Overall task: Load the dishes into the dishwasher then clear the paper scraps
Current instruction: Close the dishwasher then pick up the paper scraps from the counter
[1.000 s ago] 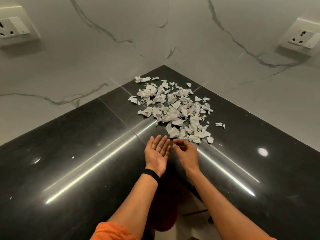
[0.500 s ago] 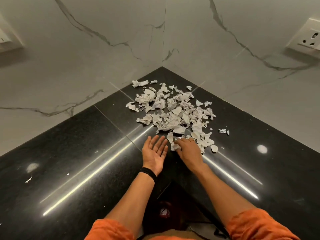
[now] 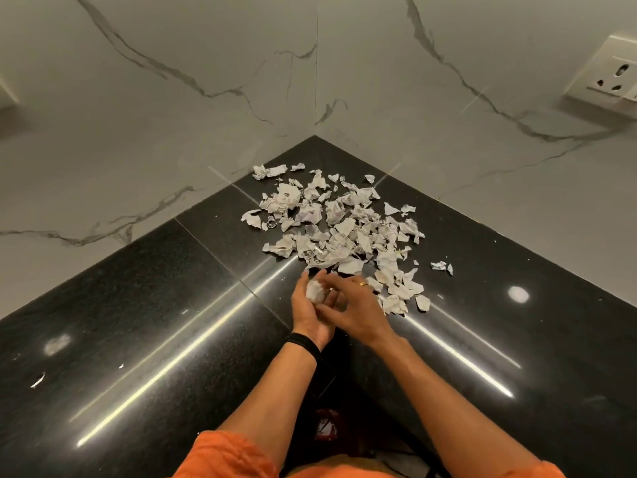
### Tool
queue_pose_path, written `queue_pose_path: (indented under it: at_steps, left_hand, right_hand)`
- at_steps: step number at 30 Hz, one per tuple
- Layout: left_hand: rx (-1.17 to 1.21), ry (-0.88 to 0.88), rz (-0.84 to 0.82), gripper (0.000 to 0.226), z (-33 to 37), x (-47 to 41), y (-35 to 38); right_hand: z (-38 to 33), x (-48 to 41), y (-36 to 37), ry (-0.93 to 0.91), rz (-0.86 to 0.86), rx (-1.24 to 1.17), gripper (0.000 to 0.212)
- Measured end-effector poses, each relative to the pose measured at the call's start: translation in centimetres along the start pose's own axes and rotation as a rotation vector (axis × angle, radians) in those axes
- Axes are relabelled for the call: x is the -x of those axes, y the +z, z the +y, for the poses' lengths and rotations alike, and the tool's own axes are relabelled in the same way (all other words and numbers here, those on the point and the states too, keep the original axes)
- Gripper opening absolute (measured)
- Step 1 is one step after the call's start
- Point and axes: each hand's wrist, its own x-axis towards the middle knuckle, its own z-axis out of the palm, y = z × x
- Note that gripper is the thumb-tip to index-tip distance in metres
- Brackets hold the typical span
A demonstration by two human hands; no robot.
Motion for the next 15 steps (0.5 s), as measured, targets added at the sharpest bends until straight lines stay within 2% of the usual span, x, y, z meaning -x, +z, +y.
queue_pose_path:
  at_steps: [2,4,6,9,12,15]
  left_hand:
    - [0.079,0.014,0.01,0.046,0.4,0.0,-0.1]
    - [0.14,0.067,0.04,0.039,1.2,0.2,-0.3]
    - [0.152,0.104,0.059,0.034,1.8,0.2,-0.8]
    - [0.153,0.09,0.028,0.032,2.6,-0.1,-1.3]
    - [0.159,0.066,0.005,0.029,3.1,-0.3,-1.4]
    - [0.154,0.041,-0.003,0.027,3.6,-0.7,-1.4]
  right_hand:
    - [-0.4,-0.7,0.0,0.016,0.018,-0.092,0.046]
    - [-0.4,-1.5,-0.4,0.094,0.123,-0.196,0.032]
    - [0.3,-2.4,-0.2,0.158,0.181,-0.198,0.02]
    - [1.9,-3.6,0.7,0.167,0.105,0.027,0.025]
    - [3.4,-3.9,2.0,0.132,-0.111,0.336,0.034]
    - [4.0,-2.8,3.0,0.058,-0.12,0.46,0.017]
